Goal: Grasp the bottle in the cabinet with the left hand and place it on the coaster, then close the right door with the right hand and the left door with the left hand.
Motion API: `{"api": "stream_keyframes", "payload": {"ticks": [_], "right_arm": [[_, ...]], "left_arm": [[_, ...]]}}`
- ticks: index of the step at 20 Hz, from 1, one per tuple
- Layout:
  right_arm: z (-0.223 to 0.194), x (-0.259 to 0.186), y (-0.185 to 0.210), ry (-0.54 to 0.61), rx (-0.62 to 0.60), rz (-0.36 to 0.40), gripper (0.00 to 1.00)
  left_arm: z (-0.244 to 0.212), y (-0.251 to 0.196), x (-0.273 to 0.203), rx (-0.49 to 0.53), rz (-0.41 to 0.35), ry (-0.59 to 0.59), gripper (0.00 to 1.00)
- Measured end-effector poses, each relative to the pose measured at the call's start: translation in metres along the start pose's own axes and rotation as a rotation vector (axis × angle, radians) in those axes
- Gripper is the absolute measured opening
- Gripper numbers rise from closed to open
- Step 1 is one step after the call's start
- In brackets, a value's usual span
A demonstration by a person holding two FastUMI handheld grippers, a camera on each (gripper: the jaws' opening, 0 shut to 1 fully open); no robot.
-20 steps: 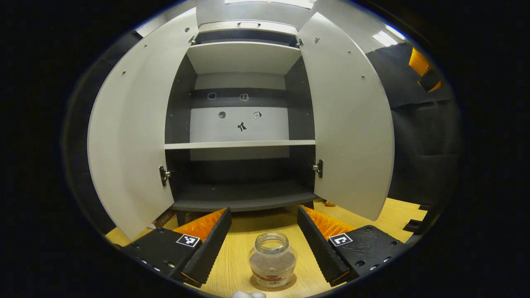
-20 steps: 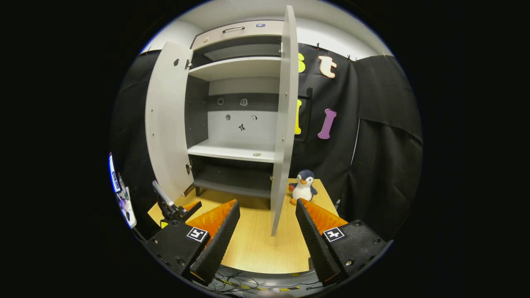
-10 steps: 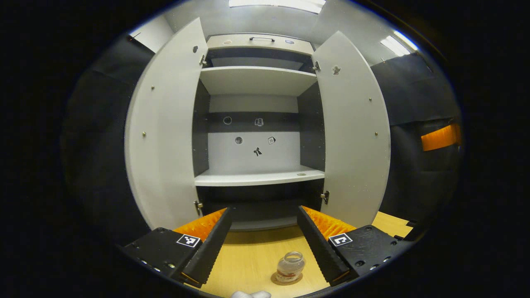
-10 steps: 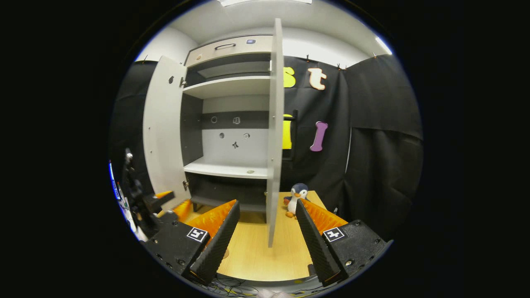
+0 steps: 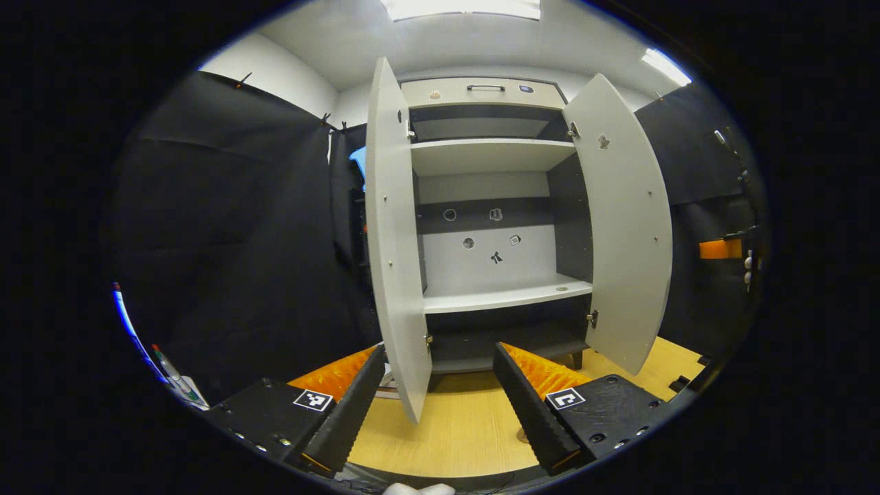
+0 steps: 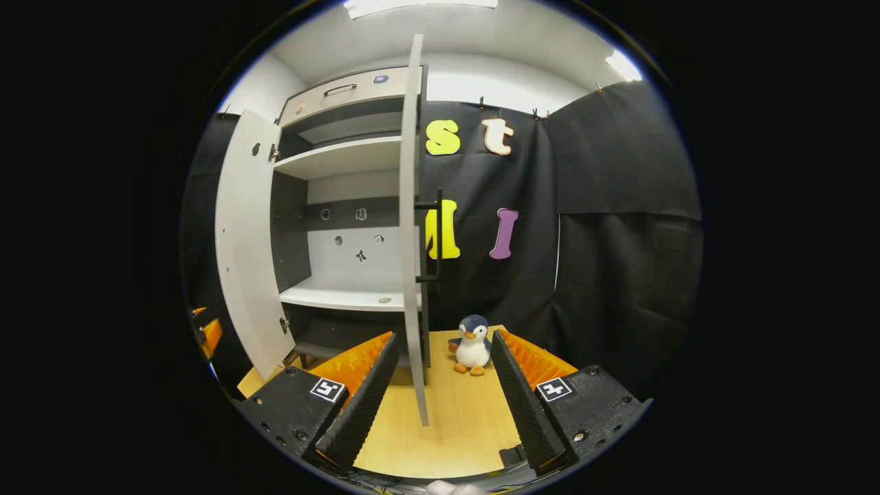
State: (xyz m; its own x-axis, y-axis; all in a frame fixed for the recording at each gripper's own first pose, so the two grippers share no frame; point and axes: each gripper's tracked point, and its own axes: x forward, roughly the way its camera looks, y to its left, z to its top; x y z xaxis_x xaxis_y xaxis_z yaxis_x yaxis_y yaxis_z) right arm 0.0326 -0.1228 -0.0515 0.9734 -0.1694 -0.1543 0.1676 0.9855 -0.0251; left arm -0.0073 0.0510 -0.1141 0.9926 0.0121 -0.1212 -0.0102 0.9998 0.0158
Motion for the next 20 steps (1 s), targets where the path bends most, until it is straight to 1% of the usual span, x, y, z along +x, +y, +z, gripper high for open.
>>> {"api": "stream_keyframes", "payload": {"ticks": [1,3,6,9,13,15,16,18,20], "right_arm": [[0.005,0.005,-0.007,-0.006,-0.008,-0.012,0.83],[0.023,0.017,-0.017,-0.029,-0.013,-0.017,0.83],[0.057,0.039,-0.031,-0.084,-0.021,-0.031,0.83],[0.078,0.065,-0.043,-0.105,-0.036,-0.037,0.84],[0.087,0.093,-0.044,-0.085,-0.028,0.017,0.83],[0.087,0.103,-0.034,-0.071,-0.038,0.051,0.84],[0.09,0.105,-0.033,-0.072,-0.05,0.064,0.84],[0.09,0.107,-0.028,-0.061,-0.072,0.087,0.81],[0.092,0.108,-0.023,-0.054,-0.105,0.112,0.8]], "left_arm": [[-0.003,0.003,-0.004,0.003,0.009,0.005,0.96],[-0.005,0.005,-0.013,0.01,0.015,0.006,0.97],[0.002,0.001,-0.019,0.0,0.013,0.005,0.96],[0.014,-0.007,-0.021,-0.006,0.008,0.001,0.97],[0.025,-0.011,-0.019,-0.032,0.015,-0.01,0.96],[0.025,-0.013,-0.017,-0.038,0.024,-0.008,0.96],[0.024,-0.015,-0.015,-0.041,0.022,-0.008,0.96],[0.022,-0.02,-0.01,-0.048,0.01,0.002,0.96],[0.022,-0.025,-0.005,-0.053,0.004,0.008,0.96]]}}
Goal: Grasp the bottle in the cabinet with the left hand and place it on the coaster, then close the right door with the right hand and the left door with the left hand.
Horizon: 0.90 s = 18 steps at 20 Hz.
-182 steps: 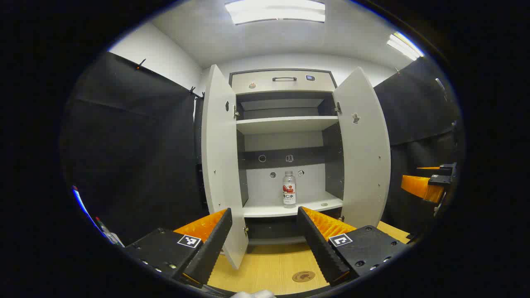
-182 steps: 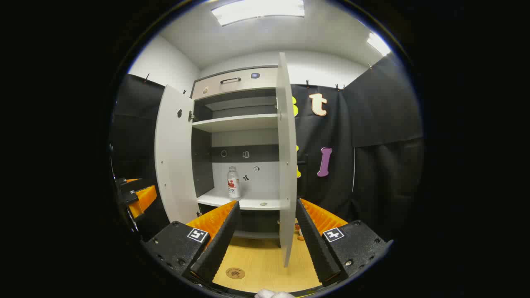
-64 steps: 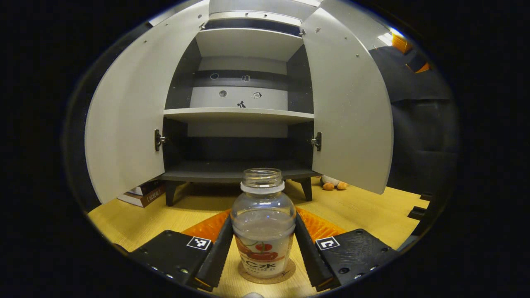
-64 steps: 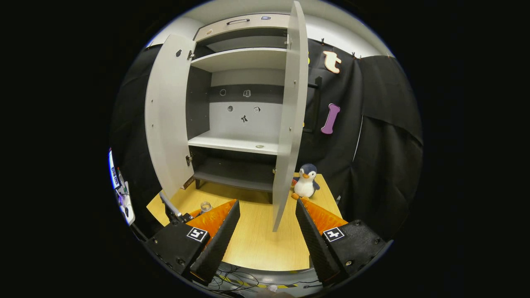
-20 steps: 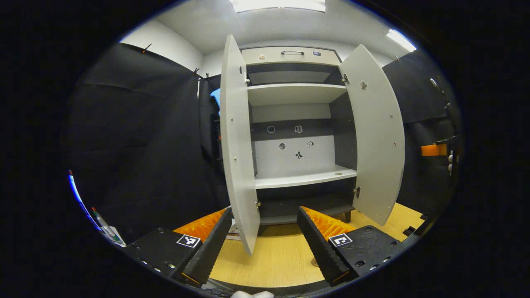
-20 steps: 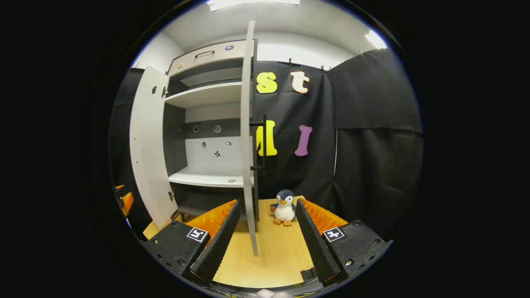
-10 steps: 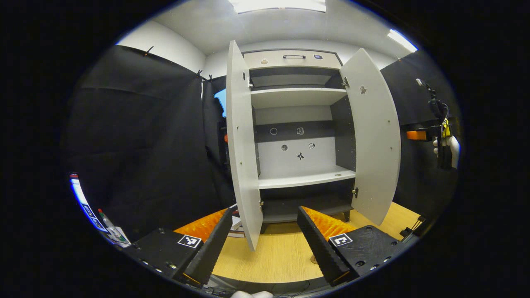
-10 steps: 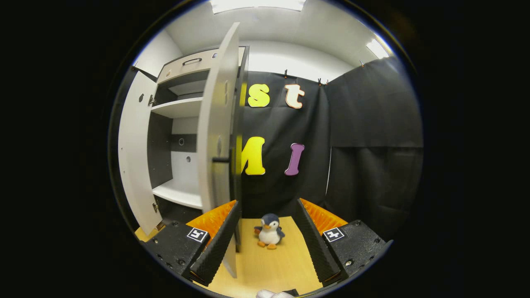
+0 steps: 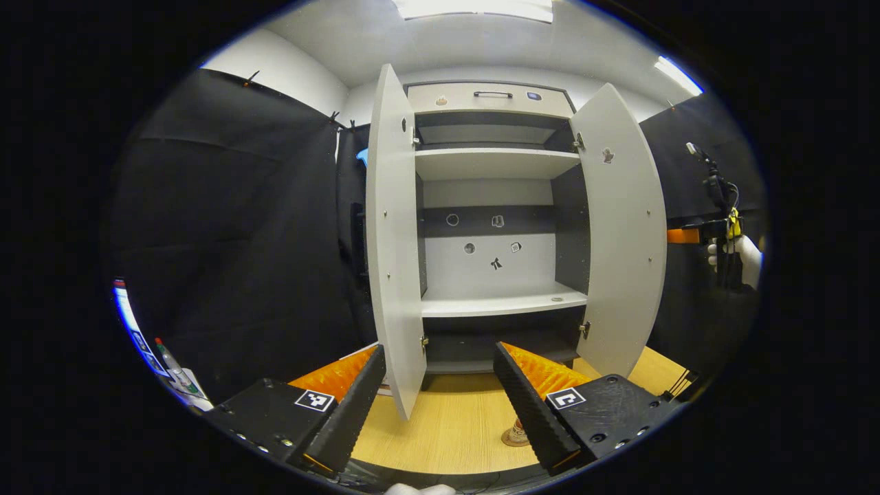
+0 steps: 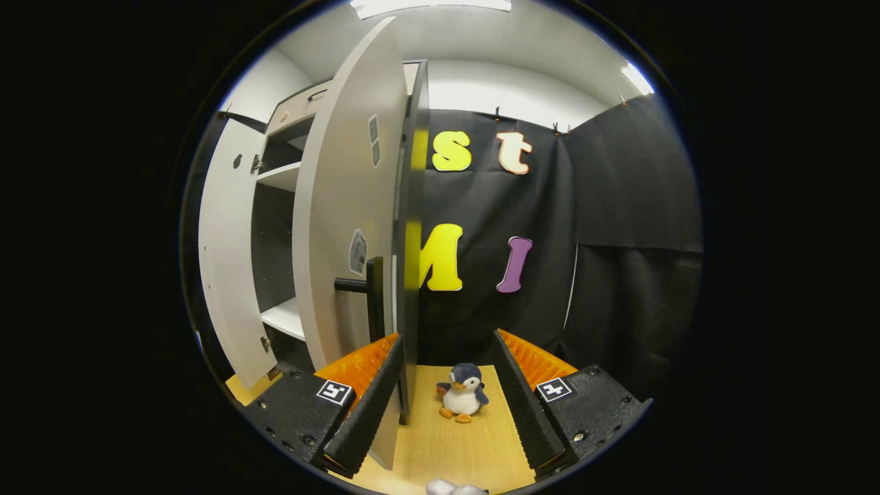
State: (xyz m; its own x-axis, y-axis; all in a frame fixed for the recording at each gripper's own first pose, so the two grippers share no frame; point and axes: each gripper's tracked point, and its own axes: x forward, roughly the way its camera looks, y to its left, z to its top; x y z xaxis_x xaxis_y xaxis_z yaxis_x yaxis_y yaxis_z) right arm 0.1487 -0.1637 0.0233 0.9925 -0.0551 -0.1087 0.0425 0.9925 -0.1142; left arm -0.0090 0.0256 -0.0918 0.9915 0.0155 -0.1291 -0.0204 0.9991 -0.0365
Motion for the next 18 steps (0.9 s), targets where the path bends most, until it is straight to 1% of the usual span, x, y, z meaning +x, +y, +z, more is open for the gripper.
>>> {"api": "stream_keyframes", "payload": {"ticks": [3,6,11,16,17,18], "right_arm": [[0.0,-0.004,0.006,0.014,-0.024,0.027,0.8],[-0.001,-0.004,0.02,0.026,-0.003,0.087,0.8],[0.0,-0.001,0.074,0.043,0.02,0.222,0.8],[0.001,0.016,0.129,0.026,0.023,0.318,0.8],[0.001,0.019,0.144,0.019,0.012,0.329,0.8],[0.002,0.022,0.15,0.012,0.007,0.323,0.8]], "left_arm": [[0.003,-0.009,0.012,-0.007,-0.01,-0.002,0.96],[0.007,-0.018,0.021,-0.024,-0.021,-0.006,0.96],[0.013,-0.022,0.025,-0.024,-0.015,-0.006,0.96],[0.011,-0.013,0.016,-0.019,0.027,0.006,0.96],[0.012,-0.01,0.013,-0.016,0.036,0.004,0.96],[0.012,-0.007,0.01,-0.012,0.047,0.007,0.96]]}}
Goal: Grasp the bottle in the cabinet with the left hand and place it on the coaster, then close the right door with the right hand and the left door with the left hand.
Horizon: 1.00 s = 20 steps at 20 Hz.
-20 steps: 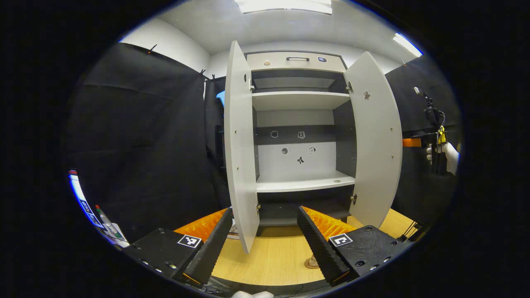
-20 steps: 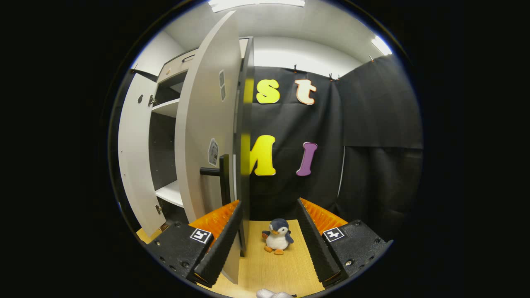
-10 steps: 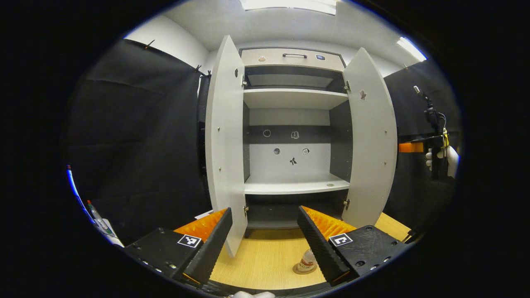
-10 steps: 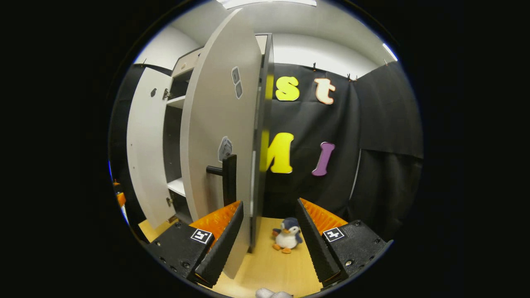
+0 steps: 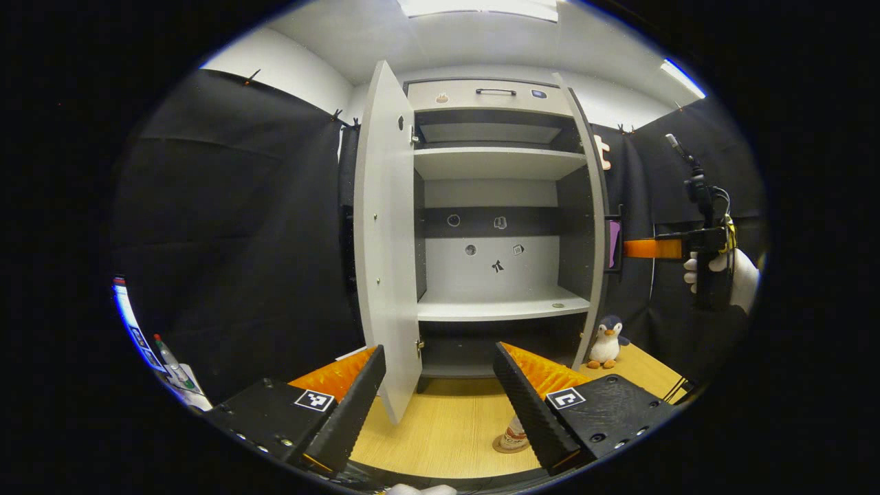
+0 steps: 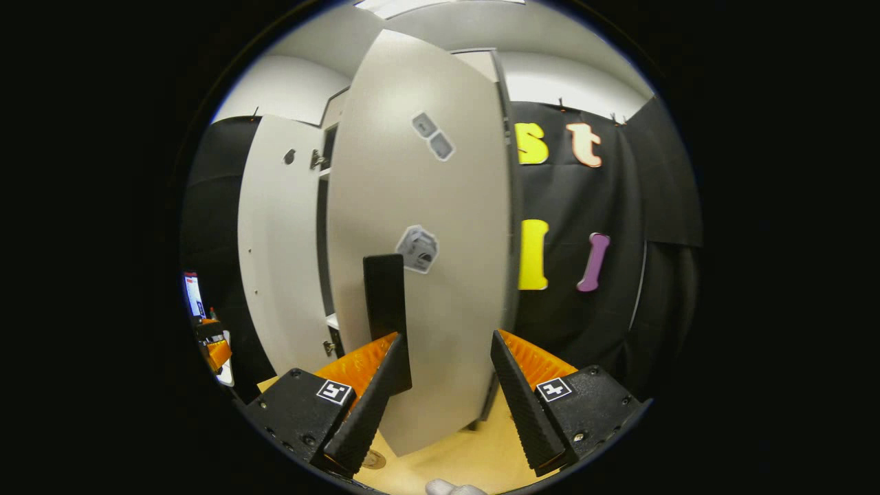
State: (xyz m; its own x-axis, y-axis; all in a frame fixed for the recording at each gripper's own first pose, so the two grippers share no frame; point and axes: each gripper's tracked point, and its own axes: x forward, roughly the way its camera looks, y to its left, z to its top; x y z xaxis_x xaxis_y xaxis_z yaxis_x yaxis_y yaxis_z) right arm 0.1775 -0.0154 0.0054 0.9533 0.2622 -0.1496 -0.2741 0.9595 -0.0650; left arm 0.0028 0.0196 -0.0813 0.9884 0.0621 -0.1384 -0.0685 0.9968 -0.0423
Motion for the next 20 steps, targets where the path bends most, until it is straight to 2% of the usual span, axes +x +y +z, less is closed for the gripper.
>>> {"api": "stream_keyframes", "payload": {"ticks": [6,13,20], "right_arm": [[0.001,-0.002,0.019,-0.015,0.044,0.036,0.82],[-0.014,-0.044,0.028,0.002,0.069,0.043,0.82],[-0.05,-0.101,0.023,0.046,0.084,-0.046,0.82]], "left_arm": [[-0.006,0.019,-0.013,-0.004,0.05,0.008,0.96],[-0.004,0.031,-0.008,-0.001,0.047,0.001,0.96],[0.013,0.066,0.017,0.031,0.029,-0.028,0.96]]}}
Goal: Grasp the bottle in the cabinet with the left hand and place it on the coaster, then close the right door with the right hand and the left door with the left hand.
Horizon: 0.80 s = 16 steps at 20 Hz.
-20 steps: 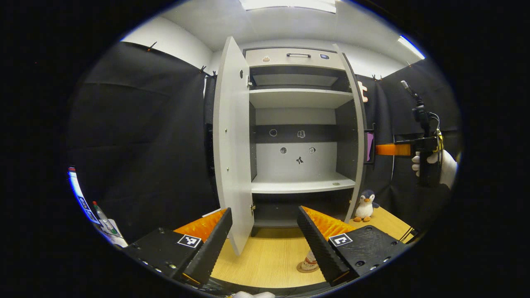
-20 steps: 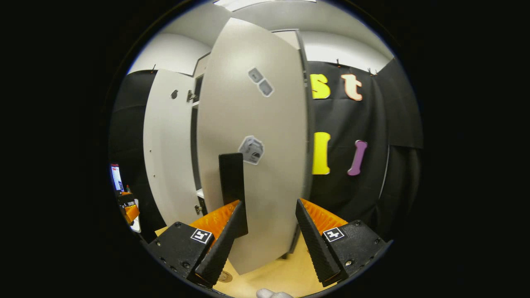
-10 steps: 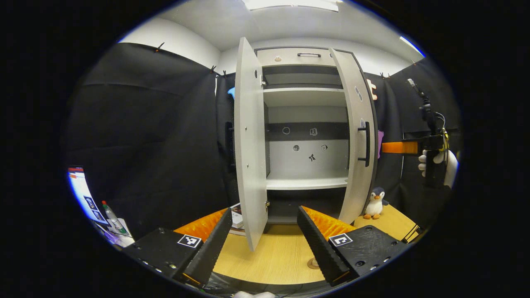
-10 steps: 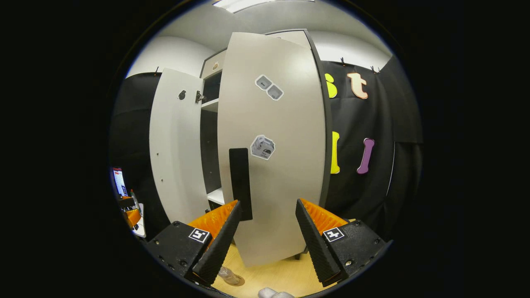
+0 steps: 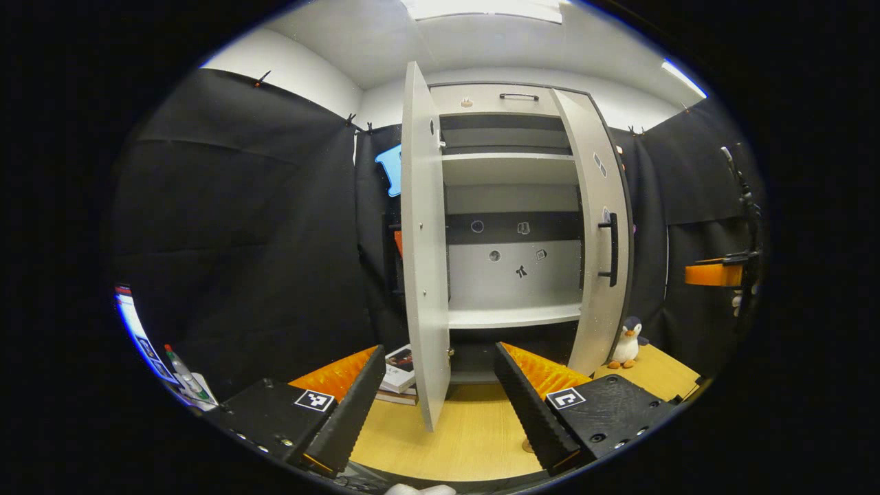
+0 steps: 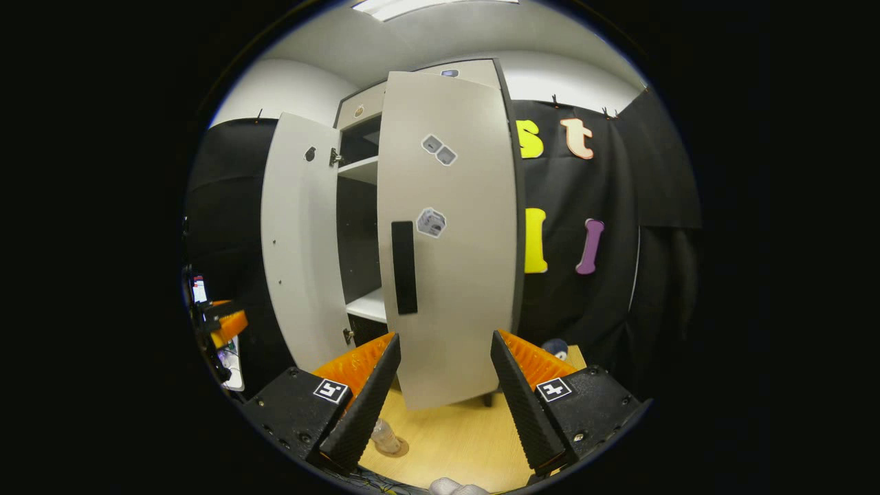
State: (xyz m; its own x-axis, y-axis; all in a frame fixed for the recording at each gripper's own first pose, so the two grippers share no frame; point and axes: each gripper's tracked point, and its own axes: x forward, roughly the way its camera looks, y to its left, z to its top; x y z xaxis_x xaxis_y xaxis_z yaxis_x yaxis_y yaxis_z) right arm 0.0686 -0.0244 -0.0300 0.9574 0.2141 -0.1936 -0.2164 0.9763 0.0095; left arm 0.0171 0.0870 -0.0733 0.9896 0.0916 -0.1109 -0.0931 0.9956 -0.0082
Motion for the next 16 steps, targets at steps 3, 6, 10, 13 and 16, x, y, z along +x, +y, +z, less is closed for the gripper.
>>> {"api": "stream_keyframes", "payload": {"ticks": [3,6,10,13,16], "right_arm": [[-0.017,-0.023,0.001,0.026,0.024,-0.034,0.82],[-0.031,-0.046,0.002,0.045,0.029,-0.066,0.82],[-0.044,-0.068,0.008,0.062,0.047,-0.085,0.82],[-0.049,-0.077,0.009,0.075,0.048,-0.096,0.82],[-0.047,-0.082,0.007,0.076,0.041,-0.102,0.82]], "left_arm": [[0.011,0.037,0.021,0.053,0.03,-0.025,0.96],[0.025,0.069,0.045,0.046,0.057,-0.07,0.96],[0.041,0.117,0.08,0.053,0.126,-0.095,0.96],[0.053,0.135,0.106,0.056,0.148,-0.101,0.96],[0.055,0.14,0.131,0.083,0.147,-0.095,0.95]]}}
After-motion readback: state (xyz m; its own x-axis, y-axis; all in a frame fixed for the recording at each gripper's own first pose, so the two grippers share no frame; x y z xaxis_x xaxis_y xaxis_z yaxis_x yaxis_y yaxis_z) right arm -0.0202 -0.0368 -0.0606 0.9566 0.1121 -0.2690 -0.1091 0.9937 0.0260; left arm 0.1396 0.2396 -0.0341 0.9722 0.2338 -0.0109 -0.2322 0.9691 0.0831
